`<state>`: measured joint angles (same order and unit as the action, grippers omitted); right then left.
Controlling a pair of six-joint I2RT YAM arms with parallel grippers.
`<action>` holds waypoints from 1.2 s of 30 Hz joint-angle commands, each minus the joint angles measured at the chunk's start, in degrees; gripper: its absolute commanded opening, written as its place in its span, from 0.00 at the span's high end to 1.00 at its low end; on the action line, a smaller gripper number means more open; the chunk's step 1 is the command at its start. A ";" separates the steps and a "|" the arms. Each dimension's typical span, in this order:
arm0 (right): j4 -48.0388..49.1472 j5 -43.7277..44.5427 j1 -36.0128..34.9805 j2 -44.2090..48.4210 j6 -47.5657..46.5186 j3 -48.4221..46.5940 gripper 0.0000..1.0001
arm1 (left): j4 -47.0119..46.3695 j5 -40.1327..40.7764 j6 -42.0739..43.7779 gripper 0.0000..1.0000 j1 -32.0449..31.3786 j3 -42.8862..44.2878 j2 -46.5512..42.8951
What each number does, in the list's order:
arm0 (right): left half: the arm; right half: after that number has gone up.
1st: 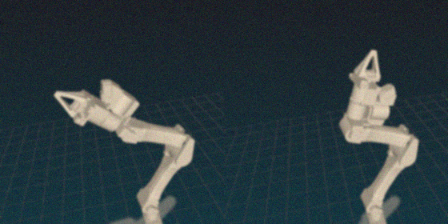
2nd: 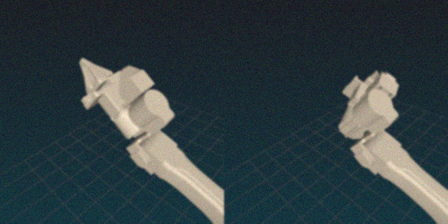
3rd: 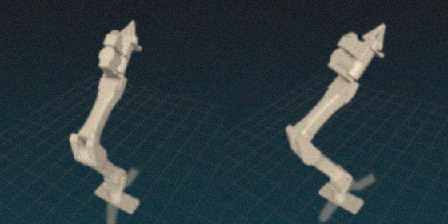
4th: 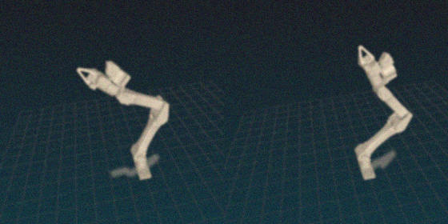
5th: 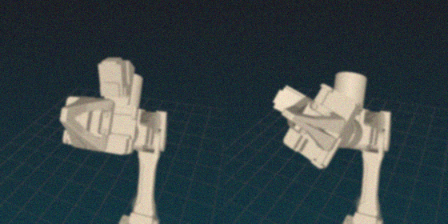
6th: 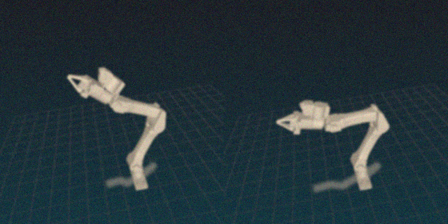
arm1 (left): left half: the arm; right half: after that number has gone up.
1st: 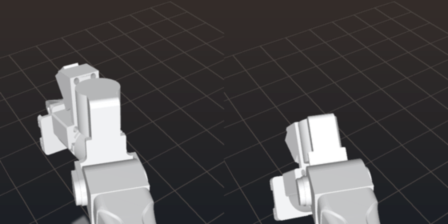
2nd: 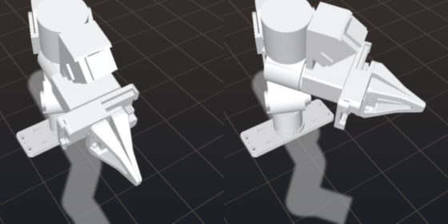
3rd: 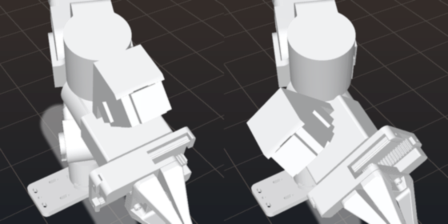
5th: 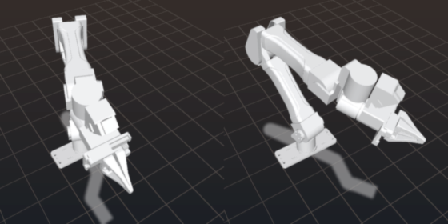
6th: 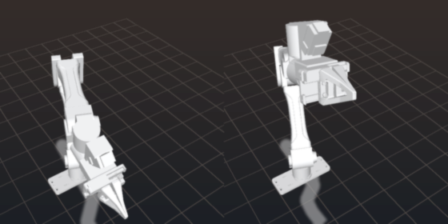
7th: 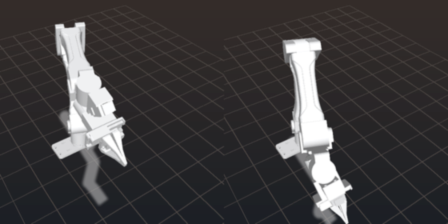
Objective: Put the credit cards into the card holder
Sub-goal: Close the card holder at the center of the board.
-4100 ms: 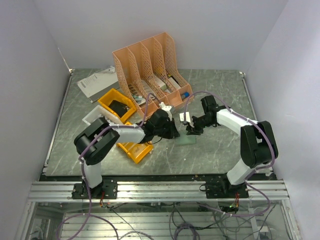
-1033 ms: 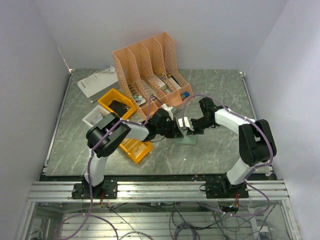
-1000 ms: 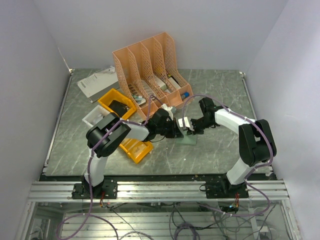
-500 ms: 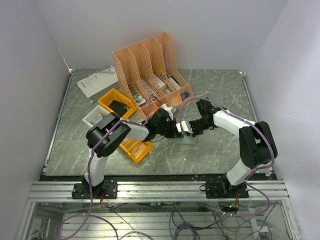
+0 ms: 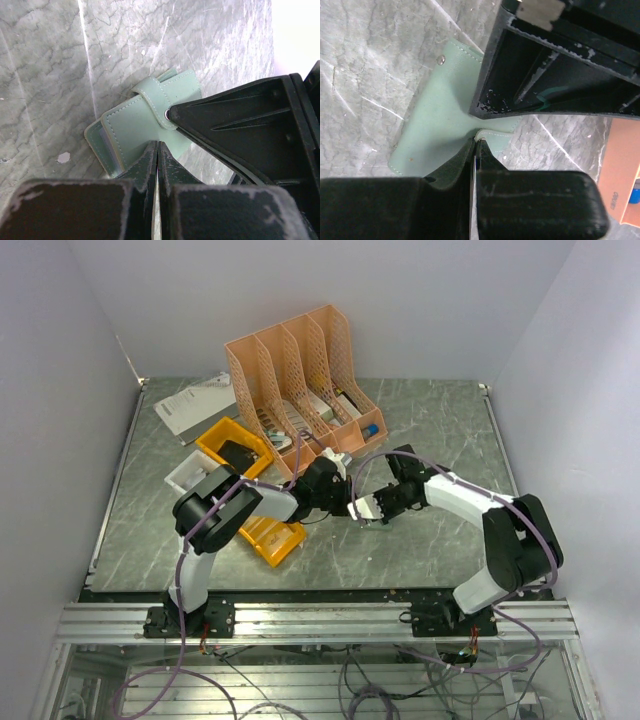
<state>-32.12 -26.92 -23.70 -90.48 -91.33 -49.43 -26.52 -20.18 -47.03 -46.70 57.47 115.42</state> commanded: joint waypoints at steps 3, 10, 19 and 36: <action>-12.01 2.47 -3.50 -4.99 1.53 8.34 1.00 | 1.14 1.34 0.71 0.93 0.31 -0.91 2.94; -11.27 5.44 -4.25 -5.24 1.25 12.03 1.00 | -0.67 0.11 -0.35 0.93 0.29 -1.43 3.50; -11.69 5.82 -4.25 -6.96 2.20 11.01 1.00 | -1.64 -0.41 -1.14 0.93 0.34 -2.13 2.65; -11.29 -5.75 1.17 6.42 11.41 -1.97 0.48 | 5.01 0.51 1.87 0.93 0.74 -0.32 -3.35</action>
<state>-31.73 -27.07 -24.67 -86.91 -80.47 -49.17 -26.50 -21.80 -47.97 -46.61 56.71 114.85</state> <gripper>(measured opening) 0.491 0.077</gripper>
